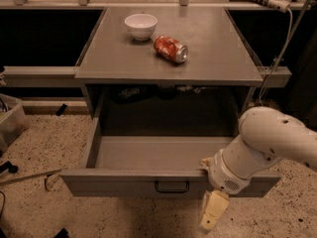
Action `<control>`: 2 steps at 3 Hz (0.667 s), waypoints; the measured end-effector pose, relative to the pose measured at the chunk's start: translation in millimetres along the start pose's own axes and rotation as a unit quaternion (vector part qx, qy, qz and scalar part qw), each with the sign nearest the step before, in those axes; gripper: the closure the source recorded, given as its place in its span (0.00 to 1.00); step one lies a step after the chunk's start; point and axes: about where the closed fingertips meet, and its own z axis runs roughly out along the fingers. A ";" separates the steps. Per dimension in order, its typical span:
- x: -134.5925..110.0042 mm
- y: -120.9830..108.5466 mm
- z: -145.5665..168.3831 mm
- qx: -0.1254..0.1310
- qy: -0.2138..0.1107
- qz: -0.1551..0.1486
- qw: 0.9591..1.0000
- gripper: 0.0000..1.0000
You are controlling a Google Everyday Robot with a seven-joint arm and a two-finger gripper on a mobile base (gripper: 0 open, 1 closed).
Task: Open top drawer
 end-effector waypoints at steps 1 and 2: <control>5.4 17.2 0.8 -0.010 0.017 0.005 1.000 0.00; 11.4 35.0 -1.1 -0.018 0.023 0.016 0.999 0.00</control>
Offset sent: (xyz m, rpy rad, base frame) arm -0.1255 -0.0235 0.0091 -0.0838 0.1655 -0.0660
